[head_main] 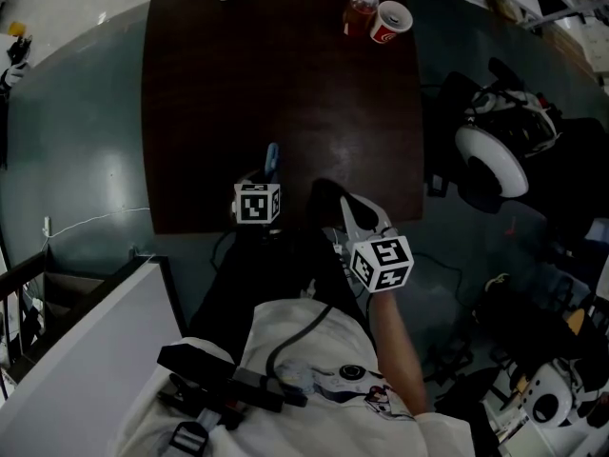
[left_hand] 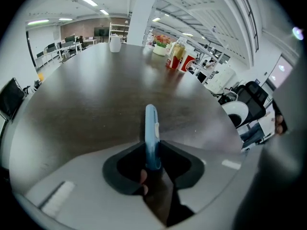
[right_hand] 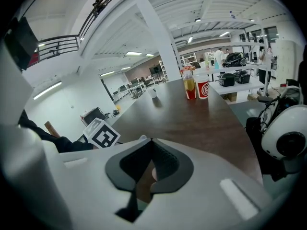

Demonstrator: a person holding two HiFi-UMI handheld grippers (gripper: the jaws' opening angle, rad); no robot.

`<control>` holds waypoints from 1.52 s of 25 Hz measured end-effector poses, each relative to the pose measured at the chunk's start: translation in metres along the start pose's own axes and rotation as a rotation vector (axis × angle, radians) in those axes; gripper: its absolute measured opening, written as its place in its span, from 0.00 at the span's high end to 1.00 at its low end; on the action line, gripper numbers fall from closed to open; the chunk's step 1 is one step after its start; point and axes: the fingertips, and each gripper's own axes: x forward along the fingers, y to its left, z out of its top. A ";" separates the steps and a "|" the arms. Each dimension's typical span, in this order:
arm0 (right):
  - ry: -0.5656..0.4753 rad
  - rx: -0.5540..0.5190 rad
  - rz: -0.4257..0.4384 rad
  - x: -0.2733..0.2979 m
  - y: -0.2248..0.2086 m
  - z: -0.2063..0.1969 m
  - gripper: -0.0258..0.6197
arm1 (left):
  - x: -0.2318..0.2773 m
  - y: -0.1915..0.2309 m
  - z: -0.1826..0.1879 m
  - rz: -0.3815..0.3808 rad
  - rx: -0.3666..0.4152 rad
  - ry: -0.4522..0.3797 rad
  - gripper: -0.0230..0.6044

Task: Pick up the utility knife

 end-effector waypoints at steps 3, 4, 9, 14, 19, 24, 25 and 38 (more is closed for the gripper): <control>-0.004 -0.001 -0.003 -0.001 -0.001 0.000 0.96 | 0.001 -0.004 0.000 -0.009 -0.003 -0.007 0.81; -0.006 -0.001 -0.004 -0.001 -0.002 0.000 0.96 | 0.000 -0.005 0.000 -0.016 -0.005 -0.013 0.82; -0.019 -0.003 -0.007 -0.004 -0.001 0.001 0.96 | -0.010 -0.010 0.006 -0.058 -0.019 -0.056 0.82; -0.054 -0.025 -0.012 -0.007 0.007 0.005 0.96 | -0.038 -0.014 0.022 -0.095 -0.011 -0.147 0.83; -0.101 -0.032 0.001 -0.021 0.042 0.007 0.96 | -0.107 -0.013 0.020 -0.102 -0.022 -0.258 0.85; -0.214 -0.082 -0.022 -0.036 0.061 0.032 0.96 | -0.163 -0.024 0.047 -0.156 -0.011 -0.421 0.85; -0.231 -0.089 -0.023 -0.039 0.068 0.034 0.96 | -0.175 -0.023 0.050 -0.162 -0.008 -0.450 0.85; -0.365 -0.191 -0.015 -0.090 0.120 0.050 0.96 | -0.283 -0.046 0.064 -0.153 0.113 -0.690 0.85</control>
